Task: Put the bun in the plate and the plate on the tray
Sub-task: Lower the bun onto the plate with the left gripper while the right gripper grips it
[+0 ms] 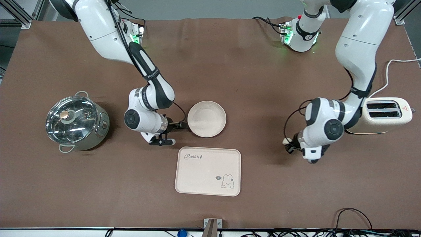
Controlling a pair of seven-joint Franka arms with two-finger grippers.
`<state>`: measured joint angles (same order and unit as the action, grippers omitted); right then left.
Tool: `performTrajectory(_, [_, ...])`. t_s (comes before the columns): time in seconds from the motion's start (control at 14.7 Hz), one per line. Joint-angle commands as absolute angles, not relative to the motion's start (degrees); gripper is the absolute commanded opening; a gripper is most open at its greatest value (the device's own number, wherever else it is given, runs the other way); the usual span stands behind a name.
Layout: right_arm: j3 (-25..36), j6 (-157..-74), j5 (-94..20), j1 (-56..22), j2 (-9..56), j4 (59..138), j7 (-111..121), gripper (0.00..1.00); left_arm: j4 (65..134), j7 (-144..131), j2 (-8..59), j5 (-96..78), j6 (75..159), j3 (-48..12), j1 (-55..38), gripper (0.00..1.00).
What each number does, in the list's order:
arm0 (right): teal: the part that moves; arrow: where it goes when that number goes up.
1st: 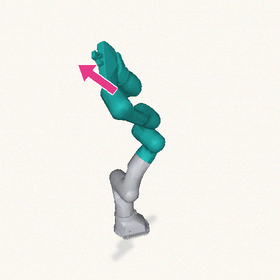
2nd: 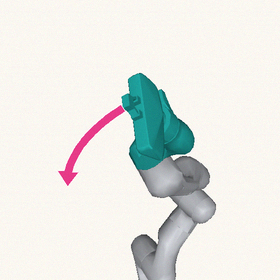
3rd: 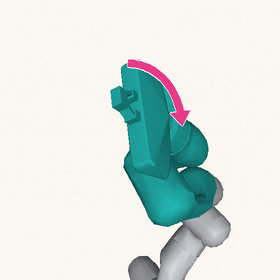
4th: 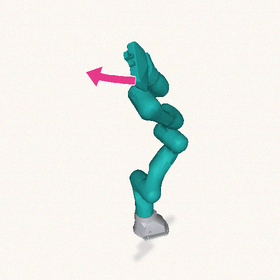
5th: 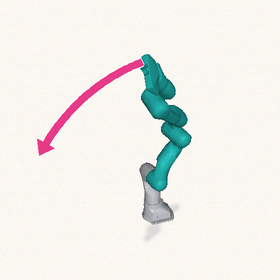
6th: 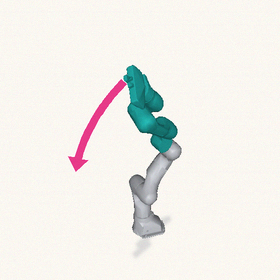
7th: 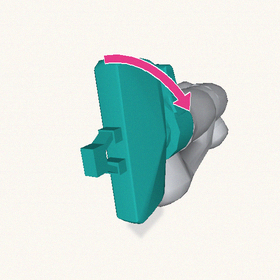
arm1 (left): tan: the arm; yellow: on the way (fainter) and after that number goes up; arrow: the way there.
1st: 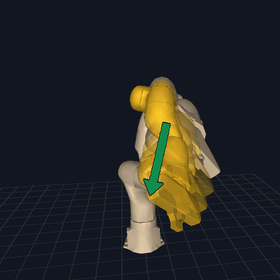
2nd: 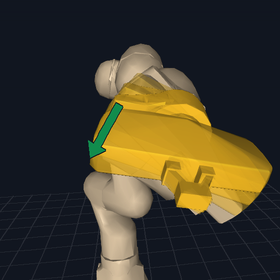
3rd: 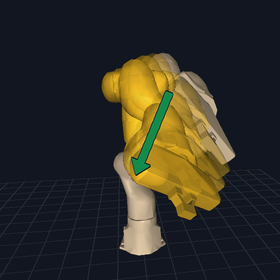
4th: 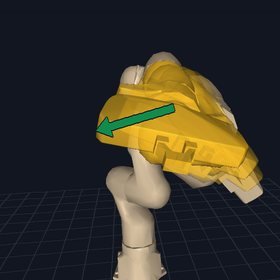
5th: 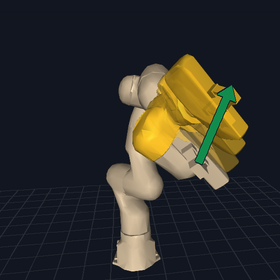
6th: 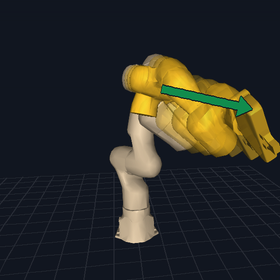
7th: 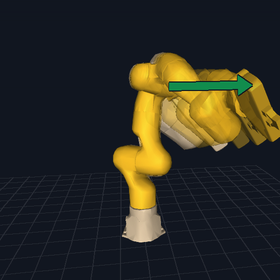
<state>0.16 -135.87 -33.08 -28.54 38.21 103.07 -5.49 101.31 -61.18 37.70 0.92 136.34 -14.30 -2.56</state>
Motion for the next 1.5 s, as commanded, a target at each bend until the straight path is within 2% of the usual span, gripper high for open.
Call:
performTrajectory(0.0, [0.53, -137.11, -35.51, -30.84, 35.95, 106.26, -5.45, 1.0, 100.11, -68.71, 36.39, 1.05, 136.05, -19.93, -4.56, 0.2])
performTrajectory(0.27, [0.44, -141.77, -35.59, -33.48, 34.11, 110.12, -5.54, 1.0, 94.67, -77.42, 39.45, 1.23, 136.49, -20.22, -17.46, 0.23])
performTrajectory(0.61, [0.09, -140.53, -35.68, -33.66, 31.38, 112.23, -5.45, 1.0, 93.95, -79.89, 41.31, 2.63, 137.81, -19.86, -22.59, 0.29])
performTrajectory(0.68, [0.09, -140.8, -36.64, -34.45, 31.29, 112.5, -5.45, 1.0, 94.22, -79.98, 41.48, 2.64, 137.81, -19.86, -23.11, 0.35])
performTrajectory(0.75, [0.17, -141.06, -37.78, -35.32, 31.29, 112.5, -5.45, 1.0, 94.22, -79.98, 41.48, 2.64, 137.9, -19.78, -23.46, 0.45])
performTrajectory(0.82, [0.18, -141.93, -38.14, -35.94, 31.29, 112.59, -5.45, 1.0, 93.96, -79.98, 42.09, 2.64, 137.99, -19.86, -23.55, 0.68])
performTrajectory(0.88, [0.09, -142.99, -38.41, -36.47, 31.38, 112.94, -5.54, 1.0, 93.87, -79.98, 42.19, 2.64, 138.16, -19.86, -23.73, 0.99])
performTrajectory(1.02, [0.18, -144.31, -39.28, -37.35, 31.46, 113.03, -5.54, 0.96, 93.6, -79.89, 42.01, 2.64, 138.69, -19.86, -24.17, 1.0])
performTrajectory(1.16, [0.18, -145.72, -40.16, -37.97, 31.64, 112.94, -5.54, 0.77, 92.12, -80.07, 40.79, 2.72, 138.0, -19.6, -23.91, 1.0])
performTrajectory(1.29, [0.18, -146.16, -40.25, -38.06, 31.82, 112.59, -5.54, 0.44, 92.11, -79.81, 35.45, 3.34, 134.5, -17.59, -22.33, 1.0])
performTrajectory(1.43, [0.18, -148.7, -40.69, -38.58, 32.08, 112.67, -5.54, 0.2, 90.8, -78.76, 29.82, 5.7, 129.22, -16.61, -19.35, 1.0])
